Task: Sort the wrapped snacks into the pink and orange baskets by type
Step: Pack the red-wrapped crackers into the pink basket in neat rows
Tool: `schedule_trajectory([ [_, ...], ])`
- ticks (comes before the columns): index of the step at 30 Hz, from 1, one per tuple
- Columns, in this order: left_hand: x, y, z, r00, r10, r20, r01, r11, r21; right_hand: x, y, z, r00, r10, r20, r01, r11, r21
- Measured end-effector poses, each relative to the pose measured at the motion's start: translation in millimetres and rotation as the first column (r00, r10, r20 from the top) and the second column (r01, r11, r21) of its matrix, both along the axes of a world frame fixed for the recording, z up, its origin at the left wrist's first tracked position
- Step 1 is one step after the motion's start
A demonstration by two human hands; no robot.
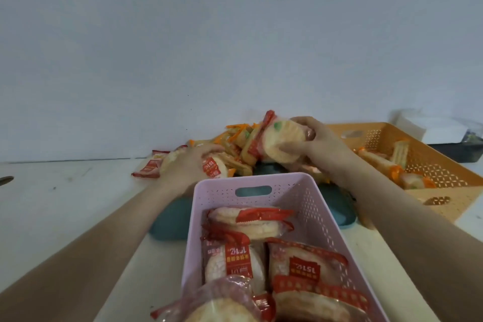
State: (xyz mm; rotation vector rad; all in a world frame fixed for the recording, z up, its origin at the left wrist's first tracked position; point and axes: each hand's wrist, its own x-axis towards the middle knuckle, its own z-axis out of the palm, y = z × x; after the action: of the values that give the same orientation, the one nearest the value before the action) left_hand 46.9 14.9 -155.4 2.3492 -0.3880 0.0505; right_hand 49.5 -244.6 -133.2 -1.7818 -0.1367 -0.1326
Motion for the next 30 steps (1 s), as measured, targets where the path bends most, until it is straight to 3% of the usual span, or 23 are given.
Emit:
schedule_trajectory([
  [2,2,6,12,0.973,0.204,0.105,-0.189,0.972,-0.141,-18,-2,21,0.999,0.026,-0.029,-0.018,0.970,0.243],
  [3,-10,9,21,0.956,0.259,0.139,-0.216,0.940,-0.264,-33,-3,32,0.998,0.055,-0.032,-0.045,0.966,0.254],
  [4,-23,9,32,0.942,0.281,0.186,-0.189,0.896,-0.401,-46,-4,41,0.997,0.078,-0.021,-0.073,0.978,0.195],
  [6,-46,5,53,0.914,0.263,0.308,-0.094,0.878,-0.470,-70,-6,55,0.995,0.075,0.063,-0.067,0.990,-0.120],
  [8,-73,-3,69,0.907,0.144,0.397,0.001,0.939,-0.344,-92,-2,63,0.977,0.103,0.187,0.000,0.875,-0.484],
  [10,-104,-14,76,0.922,-0.012,0.388,0.081,0.983,-0.162,-111,7,66,0.956,0.143,0.256,0.100,0.662,-0.743],
  [12,-128,-21,79,0.923,-0.140,0.359,0.144,0.989,0.018,-128,16,65,0.940,0.171,0.294,0.193,0.443,-0.875],
  [15,-143,-20,82,0.934,-0.275,0.227,0.236,0.954,0.183,-138,26,60,0.936,0.233,0.265,0.185,0.318,-0.930],
  [19,-148,-16,89,0.916,-0.397,-0.052,0.389,0.851,0.352,-142,34,64,0.957,0.237,0.165,0.081,0.329,-0.941],
  [21,-151,-21,87,0.883,-0.408,-0.231,0.455,0.865,0.210,-141,33,67,0.970,0.228,0.086,-0.001,0.359,-0.933],
  [23,-150,-26,82,0.876,-0.340,-0.343,0.381,0.923,0.058,-137,29,68,0.979,0.199,0.041,-0.045,0.411,-0.910],
  [26,-141,-31,75,0.925,-0.228,-0.305,0.292,0.938,0.187,-134,21,66,0.986,0.119,0.113,0.048,0.450,-0.892],
  [28,-135,-34,71,0.953,-0.246,-0.178,0.298,0.875,0.382,-133,20,63,0.981,0.094,0.169,0.116,0.416,-0.902],
  [30,-131,-34,69,0.959,-0.277,-0.059,0.273,0.854,0.443,-133,22,58,0.978,0.103,0.183,0.124,0.420,-0.899],
])
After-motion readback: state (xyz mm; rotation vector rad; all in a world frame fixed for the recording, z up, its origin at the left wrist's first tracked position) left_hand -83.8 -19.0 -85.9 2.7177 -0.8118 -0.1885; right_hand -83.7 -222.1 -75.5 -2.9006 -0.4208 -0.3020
